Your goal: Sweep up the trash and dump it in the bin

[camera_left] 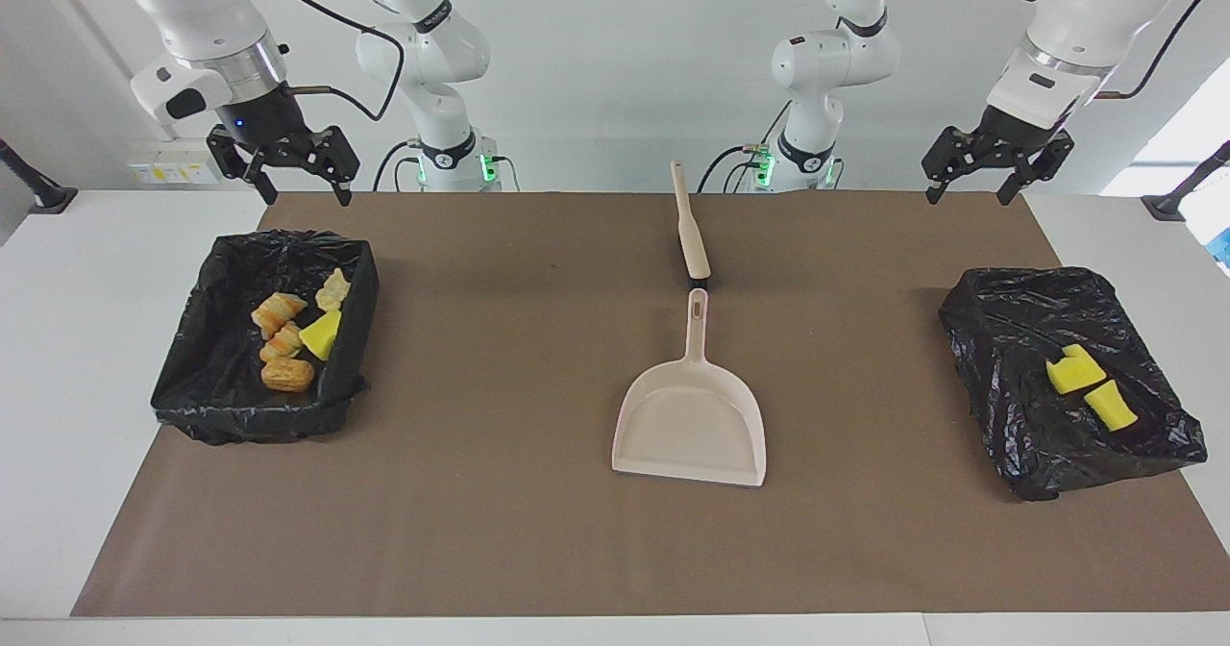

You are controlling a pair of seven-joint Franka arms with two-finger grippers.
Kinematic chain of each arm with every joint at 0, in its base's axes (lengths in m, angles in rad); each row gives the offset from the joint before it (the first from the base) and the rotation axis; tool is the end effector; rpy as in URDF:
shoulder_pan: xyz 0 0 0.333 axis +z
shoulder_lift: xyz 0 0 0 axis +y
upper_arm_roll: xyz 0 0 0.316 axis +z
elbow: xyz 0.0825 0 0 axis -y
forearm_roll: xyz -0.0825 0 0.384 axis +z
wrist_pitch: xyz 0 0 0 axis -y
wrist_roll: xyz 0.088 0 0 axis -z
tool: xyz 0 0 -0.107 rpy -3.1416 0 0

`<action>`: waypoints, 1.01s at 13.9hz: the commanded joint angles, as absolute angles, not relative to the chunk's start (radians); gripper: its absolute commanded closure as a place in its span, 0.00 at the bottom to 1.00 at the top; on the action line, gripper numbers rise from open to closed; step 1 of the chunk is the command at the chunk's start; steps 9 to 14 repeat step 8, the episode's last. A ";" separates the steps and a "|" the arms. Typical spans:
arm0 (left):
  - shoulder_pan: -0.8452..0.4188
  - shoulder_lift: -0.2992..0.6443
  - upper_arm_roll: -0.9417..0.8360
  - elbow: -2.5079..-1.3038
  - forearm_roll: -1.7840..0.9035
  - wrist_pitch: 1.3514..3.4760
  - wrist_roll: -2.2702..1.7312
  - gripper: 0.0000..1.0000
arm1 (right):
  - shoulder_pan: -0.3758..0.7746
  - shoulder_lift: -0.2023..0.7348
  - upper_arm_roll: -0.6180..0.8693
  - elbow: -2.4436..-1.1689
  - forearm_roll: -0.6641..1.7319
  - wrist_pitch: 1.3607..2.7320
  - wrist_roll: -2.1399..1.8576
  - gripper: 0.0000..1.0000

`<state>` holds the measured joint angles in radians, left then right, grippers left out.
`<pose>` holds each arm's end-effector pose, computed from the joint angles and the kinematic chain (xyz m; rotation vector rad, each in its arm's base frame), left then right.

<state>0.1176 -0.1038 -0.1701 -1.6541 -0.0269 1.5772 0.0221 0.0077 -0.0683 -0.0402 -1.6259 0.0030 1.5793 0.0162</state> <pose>0.5217 -0.0352 0.6408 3.1295 -0.1160 0.0396 0.5336 -0.0178 0.6364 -3.1349 0.0762 -0.0340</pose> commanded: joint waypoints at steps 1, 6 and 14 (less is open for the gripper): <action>0.129 -0.113 -0.173 -1.664 -0.041 1.591 0.031 0.00 | 0.006 -0.089 -0.040 -1.649 0.005 1.586 -0.012 0.00; 0.129 -0.115 -0.175 -1.666 -0.041 1.582 0.031 0.00 | 0.006 -0.089 -0.040 -1.649 0.005 1.586 -0.011 0.00; 0.130 -0.117 -0.175 -1.667 -0.041 1.582 0.034 0.00 | 0.006 -0.089 -0.040 -1.649 0.005 1.586 -0.011 0.00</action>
